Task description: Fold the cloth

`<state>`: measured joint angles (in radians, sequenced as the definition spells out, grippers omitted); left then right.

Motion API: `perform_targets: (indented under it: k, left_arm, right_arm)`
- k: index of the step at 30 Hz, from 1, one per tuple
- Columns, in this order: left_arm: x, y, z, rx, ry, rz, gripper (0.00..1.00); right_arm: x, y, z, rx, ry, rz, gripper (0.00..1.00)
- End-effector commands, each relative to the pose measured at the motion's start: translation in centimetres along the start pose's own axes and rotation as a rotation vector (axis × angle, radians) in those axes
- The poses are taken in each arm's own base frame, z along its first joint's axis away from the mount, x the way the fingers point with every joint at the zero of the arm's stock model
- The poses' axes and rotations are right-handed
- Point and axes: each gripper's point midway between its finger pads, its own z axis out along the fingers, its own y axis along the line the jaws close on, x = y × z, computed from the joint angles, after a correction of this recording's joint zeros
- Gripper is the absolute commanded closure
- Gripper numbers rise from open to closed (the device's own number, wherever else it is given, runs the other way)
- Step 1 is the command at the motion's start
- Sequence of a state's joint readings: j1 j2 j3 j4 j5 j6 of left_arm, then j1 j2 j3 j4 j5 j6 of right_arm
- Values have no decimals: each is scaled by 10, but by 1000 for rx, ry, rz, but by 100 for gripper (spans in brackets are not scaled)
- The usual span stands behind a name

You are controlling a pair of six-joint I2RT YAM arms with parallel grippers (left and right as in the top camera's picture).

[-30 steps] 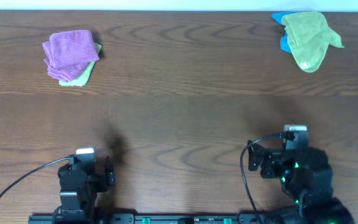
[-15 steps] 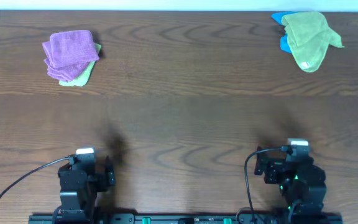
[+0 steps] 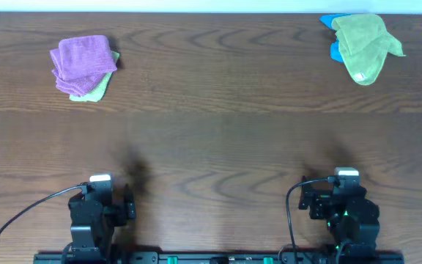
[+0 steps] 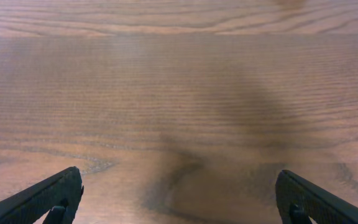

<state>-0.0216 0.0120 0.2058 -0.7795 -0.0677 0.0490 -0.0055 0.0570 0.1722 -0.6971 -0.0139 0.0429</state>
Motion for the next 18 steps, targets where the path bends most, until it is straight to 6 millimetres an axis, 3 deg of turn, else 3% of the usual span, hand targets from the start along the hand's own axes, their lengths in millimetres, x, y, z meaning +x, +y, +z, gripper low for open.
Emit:
perform_targets:
  k: [1, 18]
  left_arm:
    - [15, 3, 5, -20, 46, -3, 5]
    - [15, 3, 5, -20, 46, -3, 5]
  right_arm:
    - [8, 1, 2, -6, 19, -11, 1]
    - [8, 1, 1, -7, 17, -11, 1]
